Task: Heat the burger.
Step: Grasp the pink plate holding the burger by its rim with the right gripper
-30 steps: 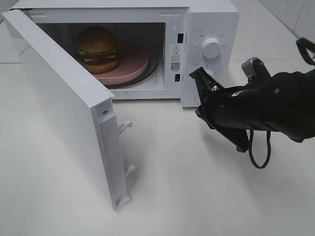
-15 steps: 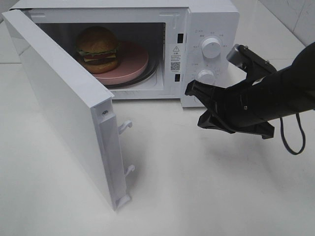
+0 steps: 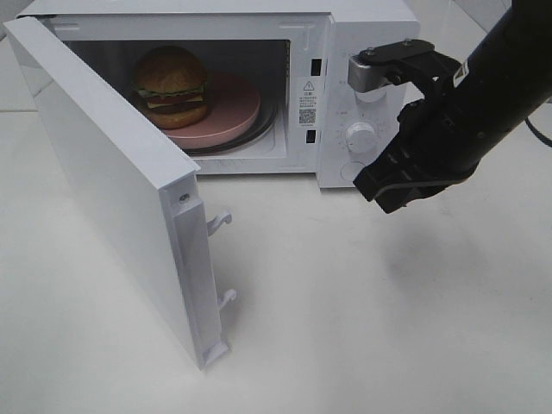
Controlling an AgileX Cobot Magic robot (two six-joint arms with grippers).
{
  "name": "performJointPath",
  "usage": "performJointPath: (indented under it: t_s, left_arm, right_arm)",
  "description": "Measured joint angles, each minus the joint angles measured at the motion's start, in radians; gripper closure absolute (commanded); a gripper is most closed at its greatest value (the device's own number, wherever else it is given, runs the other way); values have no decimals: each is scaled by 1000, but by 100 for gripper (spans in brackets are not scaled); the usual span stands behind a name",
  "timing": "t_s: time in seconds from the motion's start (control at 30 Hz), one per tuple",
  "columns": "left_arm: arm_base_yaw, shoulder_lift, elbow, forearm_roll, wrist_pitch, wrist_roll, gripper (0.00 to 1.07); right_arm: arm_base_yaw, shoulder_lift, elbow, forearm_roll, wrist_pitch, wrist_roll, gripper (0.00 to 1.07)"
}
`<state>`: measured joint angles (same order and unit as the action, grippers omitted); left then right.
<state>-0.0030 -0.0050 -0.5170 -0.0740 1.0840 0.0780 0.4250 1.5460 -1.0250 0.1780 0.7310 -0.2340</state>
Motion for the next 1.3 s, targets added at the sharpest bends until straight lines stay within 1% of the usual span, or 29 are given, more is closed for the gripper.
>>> performJointPath:
  t_s: [0.03, 0.1, 0.13, 0.2, 0.27, 0.3, 0.33, 0.37, 0.43, 0.53, 0.57, 0.63, 0.7, 0.73, 0.77, 0.8, 0.83, 0.87, 0.9, 0.93, 0.97, 1.0, 1.07, 1.1, 1.13, 1.17, 1.2, 1.27, 1.3]
  left_arm:
    - [0, 0, 0, 0, 0, 0, 7]
    - [0, 0, 0, 0, 0, 0, 7]
    - [0, 0, 0, 0, 0, 0, 7]
    - [0, 0, 0, 0, 0, 0, 7]
    - [0, 0, 0, 0, 0, 0, 7]
    - [0, 0, 0, 0, 0, 0, 7]
    - [0, 0, 0, 0, 0, 0, 7]
    - [0, 0, 0, 0, 0, 0, 7]
    - [0, 0, 0, 0, 0, 0, 7]
    - [0, 0, 0, 0, 0, 0, 7]
    - [0, 0, 0, 0, 0, 0, 7]
    - [0, 0, 0, 0, 0, 0, 7]
    - [0, 0, 0, 0, 0, 0, 7]
    - [0, 0, 0, 0, 0, 0, 7]
    - [0, 0, 0, 0, 0, 0, 7]
    - [0, 0, 0, 0, 0, 0, 7]
    - [0, 0, 0, 0, 0, 0, 7]
    - [0, 0, 0, 0, 0, 0, 7]
    - [0, 0, 0, 0, 0, 0, 7]
    - [0, 0, 0, 0, 0, 0, 7]
    - [0, 0, 0, 0, 0, 0, 7]
    - [0, 0, 0, 0, 0, 0, 7]
    - [0, 0, 0, 0, 0, 0, 7]
    - [0, 0, 0, 0, 0, 0, 7]
    - [0, 0, 0, 0, 0, 0, 7]
    - [0, 0, 0, 0, 0, 0, 7]
    - [0, 0, 0, 0, 0, 0, 7]
    - [0, 0, 0, 0, 0, 0, 7]
    - [0, 0, 0, 0, 0, 0, 7]
  right_arm:
    - [0, 0, 0, 0, 0, 0, 106]
    - [0, 0, -43, -7, 85, -253, 106]
    - [0, 0, -43, -7, 85, -253, 106]
    - [0, 0, -47, -7, 100, -324, 106]
    - [0, -1, -51, -13, 139, -599, 106]
    - [0, -1, -51, -13, 139, -599, 106]
    - [0, -1, -51, -15, 144, -686, 105]
    - [0, -1, -51, -15, 144, -686, 105]
    - [0, -1, -51, -27, 144, -1008, 103]
    - [0, -1, -51, -33, 144, -1078, 102]
    - [0, -1, -51, -45, 141, -1179, 99]
    - [0, -1, -51, -55, 137, -1222, 97]
    - [0, -1, -51, -82, 114, -1289, 90]
    - [0, -1, -51, -82, 114, -1289, 90]
    - [1, -1, -51, -102, 80, -1316, 82]
    - [13, -1, -51, -127, 48, -1337, 72]
    - [13, -1, -51, -127, 48, -1337, 72]
    - [23, -1, -51, -141, 31, -1341, 68]
    - [47, -1, -51, -159, -14, -1357, 60]
    - [47, -1, -51, -159, -14, -1357, 60]
    - [57, -1, -51, -163, -40, -1363, 56]
    - [57, -1, -51, -163, -40, -1363, 56]
    - [93, -1, -51, -167, -147, -1365, 40]
    - [93, -1, -51, -167, -147, -1365, 40]
    - [97, -1, -51, -167, -161, -1365, 37]
    - [107, 0, -51, -164, -183, -1355, 29]
    - [107, 0, -51, -164, -183, -1355, 29]
    - [118, 7, -51, -157, -209, -1320, 22]
    - [118, 7, -51, -157, -209, -1320, 22]
